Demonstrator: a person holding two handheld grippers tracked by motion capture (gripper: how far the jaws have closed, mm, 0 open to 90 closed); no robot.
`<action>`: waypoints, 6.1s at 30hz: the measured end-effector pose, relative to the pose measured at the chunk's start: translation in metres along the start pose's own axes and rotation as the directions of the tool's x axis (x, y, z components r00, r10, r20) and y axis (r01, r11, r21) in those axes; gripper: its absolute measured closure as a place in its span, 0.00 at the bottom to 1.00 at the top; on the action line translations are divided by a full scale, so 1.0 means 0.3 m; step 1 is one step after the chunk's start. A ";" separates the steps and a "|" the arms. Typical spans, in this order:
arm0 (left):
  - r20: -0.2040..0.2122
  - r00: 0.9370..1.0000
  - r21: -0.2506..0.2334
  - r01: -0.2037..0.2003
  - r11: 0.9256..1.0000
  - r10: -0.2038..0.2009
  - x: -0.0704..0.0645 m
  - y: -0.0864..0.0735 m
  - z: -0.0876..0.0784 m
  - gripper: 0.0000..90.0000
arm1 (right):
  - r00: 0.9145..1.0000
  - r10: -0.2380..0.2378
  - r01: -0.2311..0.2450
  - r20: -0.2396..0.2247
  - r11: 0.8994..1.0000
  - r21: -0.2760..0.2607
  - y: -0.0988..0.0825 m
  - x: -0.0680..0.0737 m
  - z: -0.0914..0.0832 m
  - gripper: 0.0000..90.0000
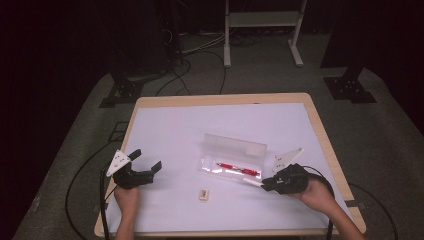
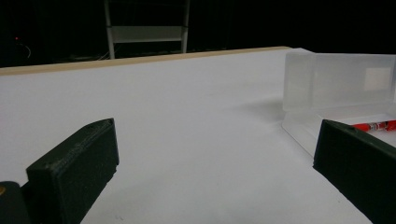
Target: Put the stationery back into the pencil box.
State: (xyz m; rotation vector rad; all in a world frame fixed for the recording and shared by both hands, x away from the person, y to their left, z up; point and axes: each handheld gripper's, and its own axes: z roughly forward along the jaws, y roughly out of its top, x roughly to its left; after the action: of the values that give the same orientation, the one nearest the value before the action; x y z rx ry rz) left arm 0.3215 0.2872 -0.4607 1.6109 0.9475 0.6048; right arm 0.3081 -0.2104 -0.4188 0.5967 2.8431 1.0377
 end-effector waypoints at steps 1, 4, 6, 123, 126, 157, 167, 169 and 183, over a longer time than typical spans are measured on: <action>0.000 1.000 0.000 0.000 1.000 0.000 0.000 0.000 0.000 0.00 | 1.000 -0.007 0.007 0.000 1.000 -0.001 0.005 -0.004 -0.002 0.87; 0.000 1.000 0.000 0.000 1.000 0.000 0.000 0.000 0.000 0.00 | 1.000 -0.009 0.009 0.001 1.000 -0.003 0.020 -0.011 -0.007 0.87; 0.000 1.000 -0.001 0.001 1.000 -0.001 0.000 0.000 0.000 0.00 | 1.000 -0.012 0.012 0.003 1.000 -0.002 0.030 -0.015 -0.009 0.87; 0.005 1.000 -0.004 0.004 1.000 -0.004 0.003 0.000 0.000 0.00 | 0.992 -0.092 0.101 -0.080 0.989 0.111 0.282 -0.144 0.265 0.87; 0.005 1.000 -0.003 0.002 1.000 -0.002 0.003 0.000 0.000 0.00 | 0.993 -0.087 0.096 -0.084 0.989 0.113 0.280 -0.148 0.273 0.87; 0.005 1.000 -0.004 0.004 1.000 -0.004 0.004 -0.001 0.000 0.00 | 0.994 -0.054 0.067 -0.097 0.989 0.132 0.259 -0.168 0.310 0.86; 0.005 1.000 -0.004 0.004 1.000 -0.004 0.004 -0.001 0.000 0.00 | 0.993 -0.058 0.070 -0.099 0.990 0.120 0.258 -0.169 0.309 0.85; 0.005 1.000 -0.004 0.004 1.000 -0.004 0.003 -0.001 0.000 0.00 | 0.994 -0.051 0.062 -0.099 0.991 0.119 0.258 -0.168 0.305 0.85; 0.005 1.000 -0.003 0.004 1.000 -0.004 0.003 0.000 0.000 0.00 | 0.994 -0.067 0.073 -0.091 0.995 0.065 0.277 -0.143 0.252 0.79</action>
State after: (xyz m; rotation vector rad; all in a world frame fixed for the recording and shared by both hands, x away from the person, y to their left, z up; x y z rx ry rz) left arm 0.3221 0.2879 -0.4610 1.6069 0.9450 0.5992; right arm 0.3895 -0.1225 -0.4281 0.4637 2.9628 0.9839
